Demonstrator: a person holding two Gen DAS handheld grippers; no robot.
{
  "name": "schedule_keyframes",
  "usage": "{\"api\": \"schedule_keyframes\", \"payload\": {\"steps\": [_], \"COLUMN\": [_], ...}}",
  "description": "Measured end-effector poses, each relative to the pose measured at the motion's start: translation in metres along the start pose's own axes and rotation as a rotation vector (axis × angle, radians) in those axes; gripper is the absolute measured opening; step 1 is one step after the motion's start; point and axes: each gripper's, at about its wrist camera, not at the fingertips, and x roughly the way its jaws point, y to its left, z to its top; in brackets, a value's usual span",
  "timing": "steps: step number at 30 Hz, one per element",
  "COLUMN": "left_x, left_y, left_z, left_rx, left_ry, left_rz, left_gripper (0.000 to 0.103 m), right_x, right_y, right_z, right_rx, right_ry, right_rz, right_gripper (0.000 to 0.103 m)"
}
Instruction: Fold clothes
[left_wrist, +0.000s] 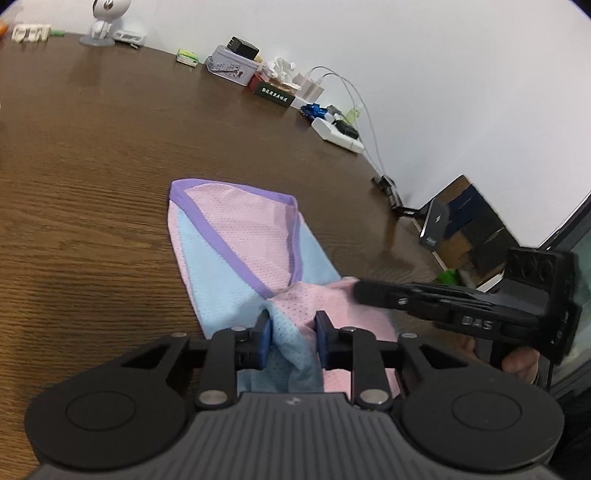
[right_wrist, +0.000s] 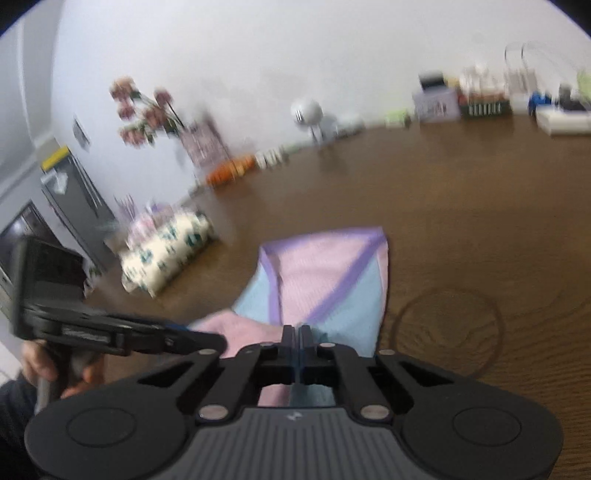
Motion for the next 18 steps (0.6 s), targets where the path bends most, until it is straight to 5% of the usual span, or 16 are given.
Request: {"api": "schedule_keyframes", "payload": {"steps": [5, 7, 11, 12, 16, 18], "left_x": [0.008, 0.005, -0.028, -0.038, -0.049, -0.034], "left_y": [0.005, 0.005, -0.003, -0.007, -0.047, -0.061], "left_z": [0.001, 0.001, -0.003, -0.005, -0.015, -0.022], "left_rx": [-0.018, -0.02, 0.003, 0.014, 0.054, 0.084], "left_ry": [0.007, -0.01, -0.095, -0.12, -0.171, -0.102], "left_rz": [0.038, 0.048, 0.116, 0.134, 0.205, 0.208], "left_gripper": [0.032, 0.05, 0.059, 0.057, 0.01, 0.01], "right_x": [-0.002, 0.006, -0.009, -0.016, -0.018, -0.006], "right_y": [0.004, 0.002, 0.008, 0.013, 0.035, 0.044], "right_z": [-0.003, -0.006, -0.005, -0.004, -0.005, -0.011], "right_rx": [-0.045, -0.057, -0.084, -0.111, -0.22, -0.263], "right_ry": [-0.004, 0.026, -0.04, -0.06, -0.036, 0.004], "right_rz": [-0.12, -0.17, -0.158, -0.139, -0.073, -0.089], "right_gripper": [0.001, 0.006, 0.009, 0.009, 0.009, 0.009]}}
